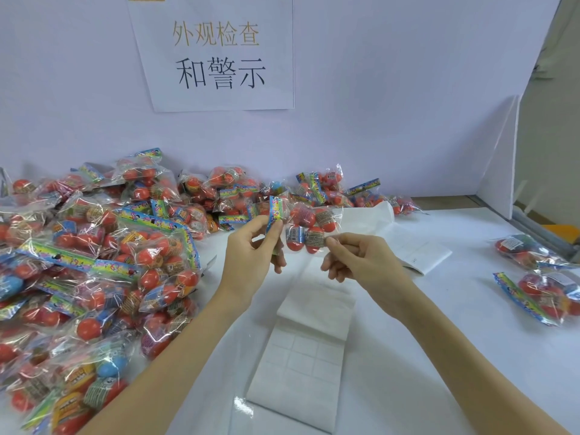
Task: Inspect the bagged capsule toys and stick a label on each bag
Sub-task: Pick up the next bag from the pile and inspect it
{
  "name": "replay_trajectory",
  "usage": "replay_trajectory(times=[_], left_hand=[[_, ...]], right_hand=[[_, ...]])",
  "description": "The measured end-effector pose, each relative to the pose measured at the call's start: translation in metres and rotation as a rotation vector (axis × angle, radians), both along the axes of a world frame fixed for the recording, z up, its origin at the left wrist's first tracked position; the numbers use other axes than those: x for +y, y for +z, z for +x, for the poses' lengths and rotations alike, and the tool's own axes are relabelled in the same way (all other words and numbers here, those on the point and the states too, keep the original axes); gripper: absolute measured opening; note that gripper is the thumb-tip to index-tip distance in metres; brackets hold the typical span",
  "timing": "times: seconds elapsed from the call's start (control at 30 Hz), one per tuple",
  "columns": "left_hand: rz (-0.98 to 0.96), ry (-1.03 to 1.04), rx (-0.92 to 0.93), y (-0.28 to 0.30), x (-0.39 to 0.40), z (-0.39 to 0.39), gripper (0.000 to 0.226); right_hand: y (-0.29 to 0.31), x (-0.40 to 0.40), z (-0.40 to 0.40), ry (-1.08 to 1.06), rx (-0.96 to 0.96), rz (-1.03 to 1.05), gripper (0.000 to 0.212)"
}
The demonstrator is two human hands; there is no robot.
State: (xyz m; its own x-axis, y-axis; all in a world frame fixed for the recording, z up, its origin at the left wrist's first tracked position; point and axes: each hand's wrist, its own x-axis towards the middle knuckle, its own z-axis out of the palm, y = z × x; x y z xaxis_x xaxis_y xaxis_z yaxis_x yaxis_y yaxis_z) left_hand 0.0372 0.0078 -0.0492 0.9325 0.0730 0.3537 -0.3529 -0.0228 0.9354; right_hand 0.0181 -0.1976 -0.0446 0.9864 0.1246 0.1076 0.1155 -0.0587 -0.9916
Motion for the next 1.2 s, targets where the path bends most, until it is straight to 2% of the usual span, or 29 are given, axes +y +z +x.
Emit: replay_trajectory(times=[0.2, 0.3, 0.4, 0.43, 0.5, 0.63, 0.83, 1.0, 1.13, 1.2], left_hand=[[-0.010, 0.008, -0.003, 0.000, 0.005, 0.004, 0.020], [0.057, -0.019, 0.005, -0.002, 0.003, 0.002, 0.008], [0.158, -0.037, -0.005, 0.000, 0.003, 0.002, 0.044], [0.189, -0.055, -0.019, 0.002, 0.004, 0.001, 0.048], [0.238, -0.133, -0.011, 0.004, 0.004, -0.002, 0.040], [0.123, -0.203, 0.024, 0.003, -0.002, -0.007, 0.029], [-0.031, -0.164, 0.107, 0.009, -0.005, -0.009, 0.032], [-0.119, -0.201, 0.191, 0.016, -0.006, -0.013, 0.030], [-0.151, -0.193, 0.219, 0.016, -0.010, -0.015, 0.030], [-0.211, -0.199, 0.222, 0.017, -0.009, -0.014, 0.030]], right_hand=[[0.004, -0.001, 0.000, 0.031, -0.051, 0.028, 0.020], [0.002, -0.002, 0.000, -0.026, -0.081, -0.075, 0.014], [0.002, -0.004, 0.001, -0.070, -0.158, -0.267, 0.012], [0.003, -0.004, 0.000, -0.053, -0.174, -0.301, 0.011], [0.005, -0.003, -0.003, -0.001, -0.174, -0.280, 0.012], [0.007, -0.002, -0.004, -0.062, -0.211, -0.172, 0.021], [0.006, -0.001, -0.005, -0.152, -0.350, -0.211, 0.036], [0.009, -0.001, -0.006, -0.132, -0.334, -0.108, 0.031], [0.008, -0.002, -0.005, -0.125, -0.300, -0.116, 0.027], [0.008, -0.001, -0.006, -0.065, -0.273, -0.137, 0.036]])
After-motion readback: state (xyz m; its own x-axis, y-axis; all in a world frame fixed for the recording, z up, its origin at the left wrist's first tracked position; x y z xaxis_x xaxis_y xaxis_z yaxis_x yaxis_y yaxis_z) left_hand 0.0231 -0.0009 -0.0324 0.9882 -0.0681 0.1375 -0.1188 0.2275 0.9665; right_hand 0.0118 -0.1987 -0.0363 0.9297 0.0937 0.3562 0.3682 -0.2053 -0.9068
